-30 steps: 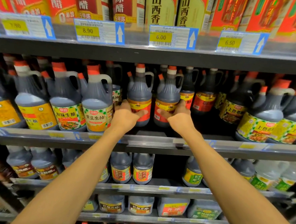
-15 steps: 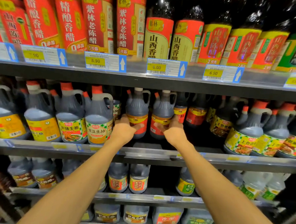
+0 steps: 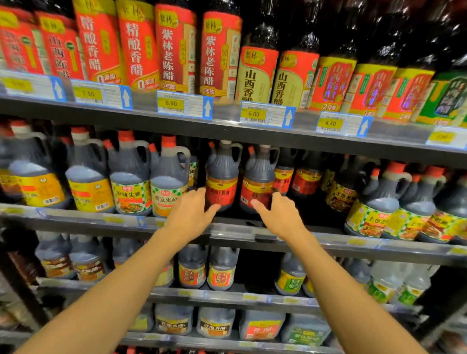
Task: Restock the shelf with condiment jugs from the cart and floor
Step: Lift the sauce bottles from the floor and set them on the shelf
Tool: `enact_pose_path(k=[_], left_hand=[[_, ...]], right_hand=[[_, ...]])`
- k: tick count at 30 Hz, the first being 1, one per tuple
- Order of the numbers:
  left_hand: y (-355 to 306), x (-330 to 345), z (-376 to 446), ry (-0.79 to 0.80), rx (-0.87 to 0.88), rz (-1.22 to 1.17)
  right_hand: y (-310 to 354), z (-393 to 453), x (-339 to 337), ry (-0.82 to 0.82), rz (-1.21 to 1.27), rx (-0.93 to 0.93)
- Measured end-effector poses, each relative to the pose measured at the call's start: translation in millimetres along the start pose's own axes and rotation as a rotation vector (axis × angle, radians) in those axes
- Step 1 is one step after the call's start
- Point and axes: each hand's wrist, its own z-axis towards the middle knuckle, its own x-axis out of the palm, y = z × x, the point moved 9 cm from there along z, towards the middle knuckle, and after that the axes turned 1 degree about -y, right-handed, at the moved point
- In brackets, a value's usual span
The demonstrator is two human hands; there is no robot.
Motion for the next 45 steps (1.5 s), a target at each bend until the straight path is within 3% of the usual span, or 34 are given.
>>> enact_pose_path(k=[6,12,29,39,45], left_hand=[[4,-19,-43,0.131,0.112,0.161],[5,-35,-76,0.178,0.187,0.325],[-19,-58,-195,0.203,0.152,0.45],[36,-45,-262,0.241,0.051,0.497],[108,25,-296,0.359,-0.021,0.468]], right_hand=[[21,-56,-11,-0.011,-0.114,-0.164],[15,-89,-14,0.031,-0.154,-0.188],[-12,-195,-27,0.101,-0.214,-0.293],[4,-230,34,0.17,-0.221,-0.362],[4,-240,117,0.257,-0.138,-0.371]])
